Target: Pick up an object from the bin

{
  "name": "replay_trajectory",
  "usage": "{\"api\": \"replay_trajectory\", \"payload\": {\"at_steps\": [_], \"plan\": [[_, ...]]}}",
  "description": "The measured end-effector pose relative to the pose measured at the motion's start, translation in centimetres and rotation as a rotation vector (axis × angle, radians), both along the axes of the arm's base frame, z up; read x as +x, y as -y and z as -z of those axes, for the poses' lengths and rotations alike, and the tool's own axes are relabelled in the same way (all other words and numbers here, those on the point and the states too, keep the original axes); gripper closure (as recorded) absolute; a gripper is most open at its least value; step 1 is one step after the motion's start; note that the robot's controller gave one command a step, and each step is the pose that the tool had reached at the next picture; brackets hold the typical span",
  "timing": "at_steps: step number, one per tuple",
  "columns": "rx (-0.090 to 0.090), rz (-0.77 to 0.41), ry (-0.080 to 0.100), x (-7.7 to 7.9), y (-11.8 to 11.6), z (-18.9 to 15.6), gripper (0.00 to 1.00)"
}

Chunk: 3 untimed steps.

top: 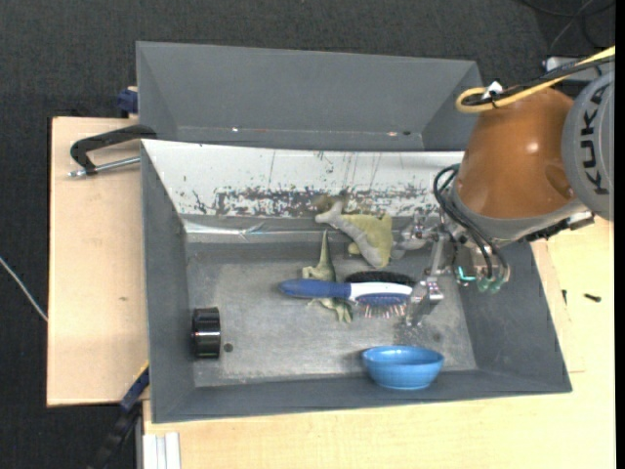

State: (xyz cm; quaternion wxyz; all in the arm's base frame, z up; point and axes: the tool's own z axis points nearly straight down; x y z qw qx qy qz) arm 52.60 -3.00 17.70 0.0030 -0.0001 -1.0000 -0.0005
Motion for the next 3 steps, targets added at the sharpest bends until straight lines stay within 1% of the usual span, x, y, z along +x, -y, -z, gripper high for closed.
{"api": "replay_trajectory", "payload": {"at_steps": [1,2,3], "plan": [[0.003,0.023,0.007,3.5,-0.9,10.6,0.0],[0.0,-0.034,0.009,1.8,-1.9,7.5,0.0],[0.0,0.098,0.012,2.4,-2.0,6.4,0.0]]}}
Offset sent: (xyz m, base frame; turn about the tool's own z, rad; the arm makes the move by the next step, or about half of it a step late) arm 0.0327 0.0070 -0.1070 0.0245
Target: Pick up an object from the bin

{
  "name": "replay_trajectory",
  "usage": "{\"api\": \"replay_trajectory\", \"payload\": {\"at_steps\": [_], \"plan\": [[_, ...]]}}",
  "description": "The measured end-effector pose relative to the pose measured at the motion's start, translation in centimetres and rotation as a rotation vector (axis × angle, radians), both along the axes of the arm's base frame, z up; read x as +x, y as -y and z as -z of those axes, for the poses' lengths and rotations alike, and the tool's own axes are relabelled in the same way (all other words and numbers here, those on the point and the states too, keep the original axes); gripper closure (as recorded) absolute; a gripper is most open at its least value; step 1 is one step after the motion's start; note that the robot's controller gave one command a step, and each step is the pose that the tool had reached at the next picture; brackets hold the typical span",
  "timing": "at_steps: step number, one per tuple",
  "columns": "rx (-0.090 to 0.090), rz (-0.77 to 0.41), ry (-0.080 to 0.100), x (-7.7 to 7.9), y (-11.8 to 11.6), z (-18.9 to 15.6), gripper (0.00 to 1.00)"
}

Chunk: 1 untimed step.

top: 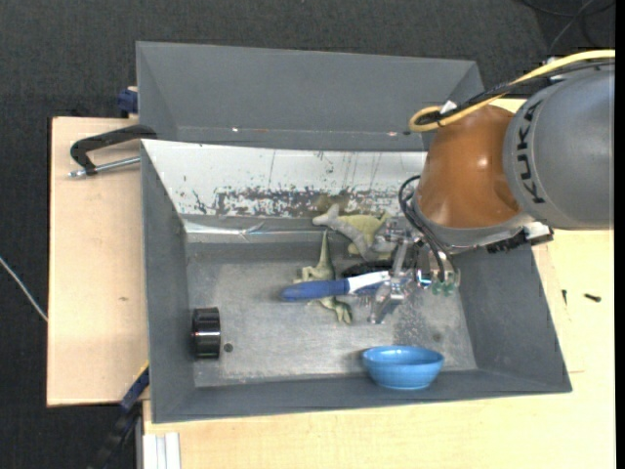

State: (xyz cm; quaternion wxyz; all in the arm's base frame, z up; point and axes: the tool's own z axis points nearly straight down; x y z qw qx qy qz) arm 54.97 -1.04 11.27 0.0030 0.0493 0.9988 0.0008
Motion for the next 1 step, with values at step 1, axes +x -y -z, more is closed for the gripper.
{"api": "replay_trajectory", "payload": {"at_steps": [1], "plan": [[0.002,0.051,0.001,0.38,-0.12,4.09,0.0]]}}
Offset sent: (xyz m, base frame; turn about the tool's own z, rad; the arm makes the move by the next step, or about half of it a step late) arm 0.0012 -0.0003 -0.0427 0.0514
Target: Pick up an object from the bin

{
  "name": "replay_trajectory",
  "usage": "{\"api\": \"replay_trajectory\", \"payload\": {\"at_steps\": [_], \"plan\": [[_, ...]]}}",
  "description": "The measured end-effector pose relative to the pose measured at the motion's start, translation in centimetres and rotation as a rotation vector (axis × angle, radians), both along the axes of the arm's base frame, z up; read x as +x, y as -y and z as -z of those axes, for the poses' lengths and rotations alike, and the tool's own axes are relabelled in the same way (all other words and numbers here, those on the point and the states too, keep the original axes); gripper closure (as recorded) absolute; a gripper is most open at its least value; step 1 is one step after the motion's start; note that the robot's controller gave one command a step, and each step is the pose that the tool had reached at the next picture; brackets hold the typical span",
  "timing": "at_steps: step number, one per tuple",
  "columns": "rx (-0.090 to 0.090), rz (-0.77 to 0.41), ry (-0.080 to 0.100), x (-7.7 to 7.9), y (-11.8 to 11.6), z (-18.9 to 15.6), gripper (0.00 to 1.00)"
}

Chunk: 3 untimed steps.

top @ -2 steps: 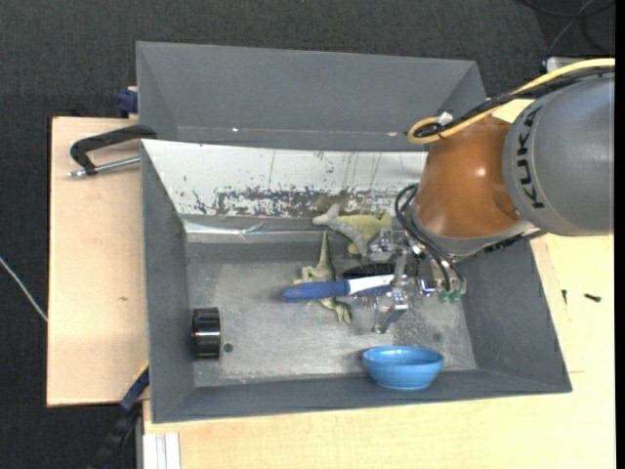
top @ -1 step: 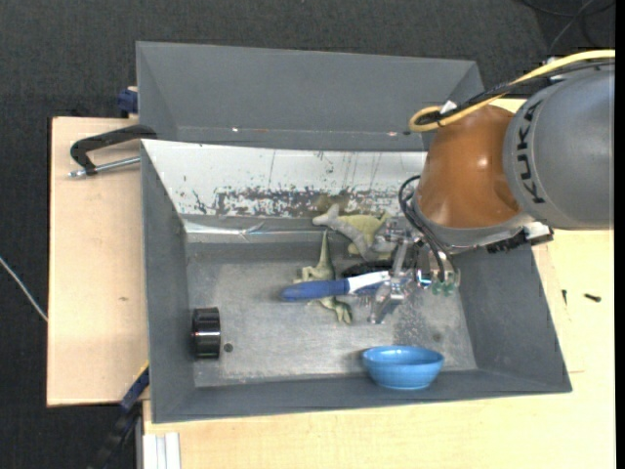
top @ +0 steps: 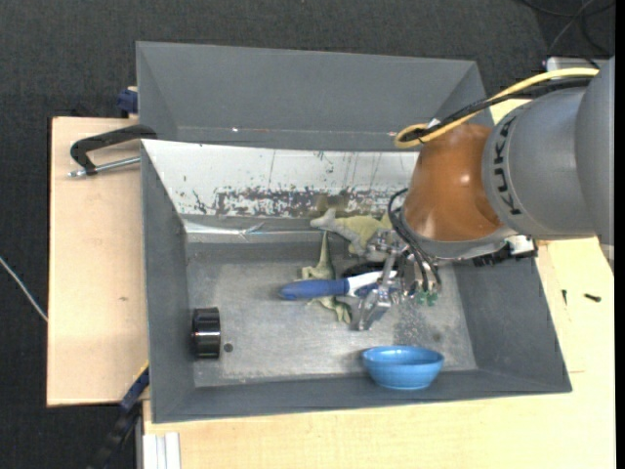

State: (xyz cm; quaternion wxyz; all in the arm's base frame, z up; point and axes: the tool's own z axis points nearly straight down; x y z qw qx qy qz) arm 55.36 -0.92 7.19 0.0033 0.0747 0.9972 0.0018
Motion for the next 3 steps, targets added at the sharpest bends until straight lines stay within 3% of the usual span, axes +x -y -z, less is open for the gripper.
{"api": "replay_trajectory", "payload": {"at_steps": [1,2,3], "plan": [[-0.001,-0.001,-0.003,0.13,-0.11,-0.18,0.0],[0.001,-0.001,0.005,0.4,-0.26,-0.44,1.0],[-0.001,-0.002,-0.002,0.52,-0.35,-1.01,1.0]]}}
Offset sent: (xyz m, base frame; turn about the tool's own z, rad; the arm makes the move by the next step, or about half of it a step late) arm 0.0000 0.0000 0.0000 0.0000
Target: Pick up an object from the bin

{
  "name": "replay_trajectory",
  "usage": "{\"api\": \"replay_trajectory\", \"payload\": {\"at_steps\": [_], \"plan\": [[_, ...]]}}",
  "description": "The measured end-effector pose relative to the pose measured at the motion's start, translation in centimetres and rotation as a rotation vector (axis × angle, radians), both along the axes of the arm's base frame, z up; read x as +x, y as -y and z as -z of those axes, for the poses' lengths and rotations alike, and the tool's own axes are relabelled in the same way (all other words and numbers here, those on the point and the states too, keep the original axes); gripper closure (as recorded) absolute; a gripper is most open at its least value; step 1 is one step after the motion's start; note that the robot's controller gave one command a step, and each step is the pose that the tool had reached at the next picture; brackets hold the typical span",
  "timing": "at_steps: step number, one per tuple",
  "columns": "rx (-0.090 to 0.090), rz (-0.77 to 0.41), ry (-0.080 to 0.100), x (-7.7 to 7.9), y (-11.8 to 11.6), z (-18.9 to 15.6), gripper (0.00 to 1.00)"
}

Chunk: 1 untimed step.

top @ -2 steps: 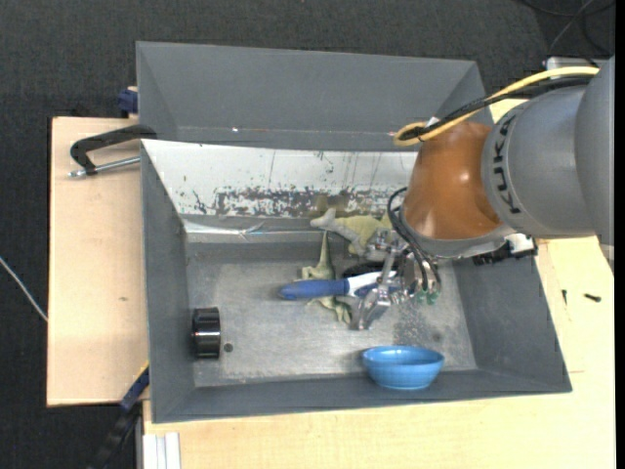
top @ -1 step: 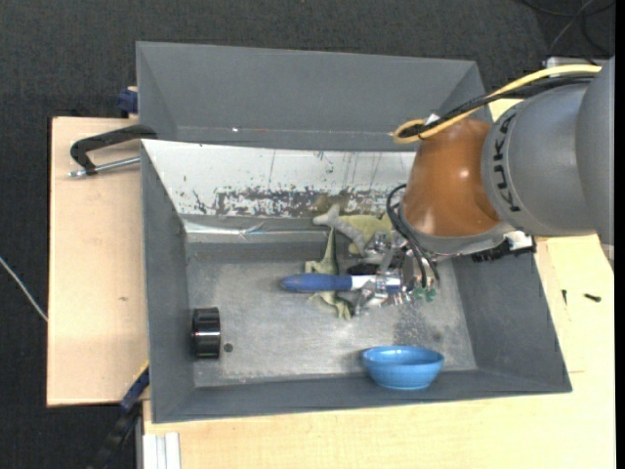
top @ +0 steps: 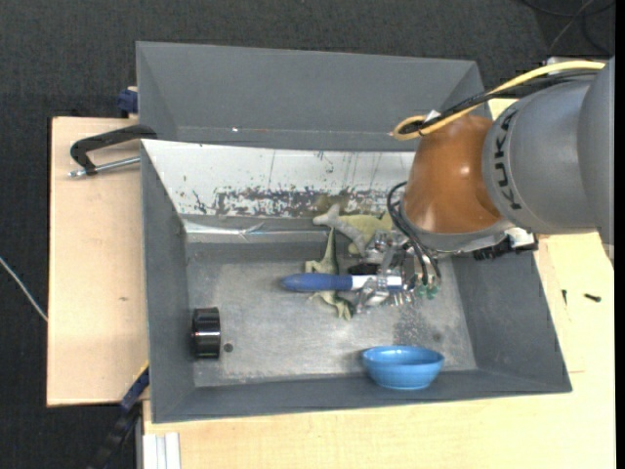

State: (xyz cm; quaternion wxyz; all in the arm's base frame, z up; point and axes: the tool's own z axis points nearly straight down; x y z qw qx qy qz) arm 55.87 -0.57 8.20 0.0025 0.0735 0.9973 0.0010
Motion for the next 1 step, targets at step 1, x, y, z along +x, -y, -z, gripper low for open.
{"api": "replay_trajectory", "payload": {"at_steps": [1], "plan": [[0.0,-0.001,0.001,0.12,-0.07,-2.16,1.0]]}}
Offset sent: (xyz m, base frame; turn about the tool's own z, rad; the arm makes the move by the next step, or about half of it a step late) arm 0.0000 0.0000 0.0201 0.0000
